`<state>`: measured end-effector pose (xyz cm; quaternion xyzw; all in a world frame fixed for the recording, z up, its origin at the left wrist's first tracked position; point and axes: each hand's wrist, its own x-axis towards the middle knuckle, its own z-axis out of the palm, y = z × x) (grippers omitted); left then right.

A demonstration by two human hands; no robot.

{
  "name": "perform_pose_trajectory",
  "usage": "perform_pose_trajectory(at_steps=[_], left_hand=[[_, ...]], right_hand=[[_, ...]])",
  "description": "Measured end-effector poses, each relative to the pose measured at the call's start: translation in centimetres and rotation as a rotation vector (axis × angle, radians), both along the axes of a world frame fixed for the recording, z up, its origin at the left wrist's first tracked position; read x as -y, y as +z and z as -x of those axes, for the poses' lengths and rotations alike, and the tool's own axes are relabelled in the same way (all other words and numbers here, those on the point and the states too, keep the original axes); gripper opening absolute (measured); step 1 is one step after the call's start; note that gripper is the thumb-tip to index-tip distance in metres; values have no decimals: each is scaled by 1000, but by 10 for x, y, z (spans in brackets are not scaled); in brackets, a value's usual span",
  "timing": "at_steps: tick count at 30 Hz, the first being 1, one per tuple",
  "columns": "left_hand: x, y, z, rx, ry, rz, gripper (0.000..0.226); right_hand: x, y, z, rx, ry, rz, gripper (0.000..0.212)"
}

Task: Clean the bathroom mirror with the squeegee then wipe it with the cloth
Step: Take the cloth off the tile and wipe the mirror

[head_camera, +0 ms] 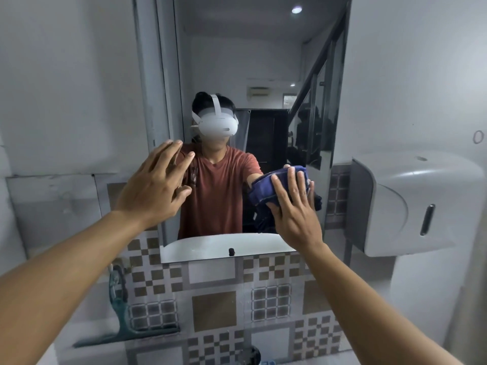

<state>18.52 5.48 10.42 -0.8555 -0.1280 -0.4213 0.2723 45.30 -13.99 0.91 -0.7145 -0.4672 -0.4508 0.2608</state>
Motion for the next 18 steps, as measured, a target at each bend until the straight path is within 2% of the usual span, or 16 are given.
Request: perform_pose_trajectory(at_steps=[3,5,12,18], left_hand=[[-1,-1,-1,8,-1,1,74],[-1,-1,-1,13,-4,4,75],[-3,2,3,30,2,17,77],[-4,2,5,23,26,26,77]], right_hand=[[11,-12,-10,-196,18,-129,62],[15,-20,-12,-254,9,-154,62],[17,-61,-5,-386,-11,-162,62],[5,-104,10,-379,-71,-96,63]])
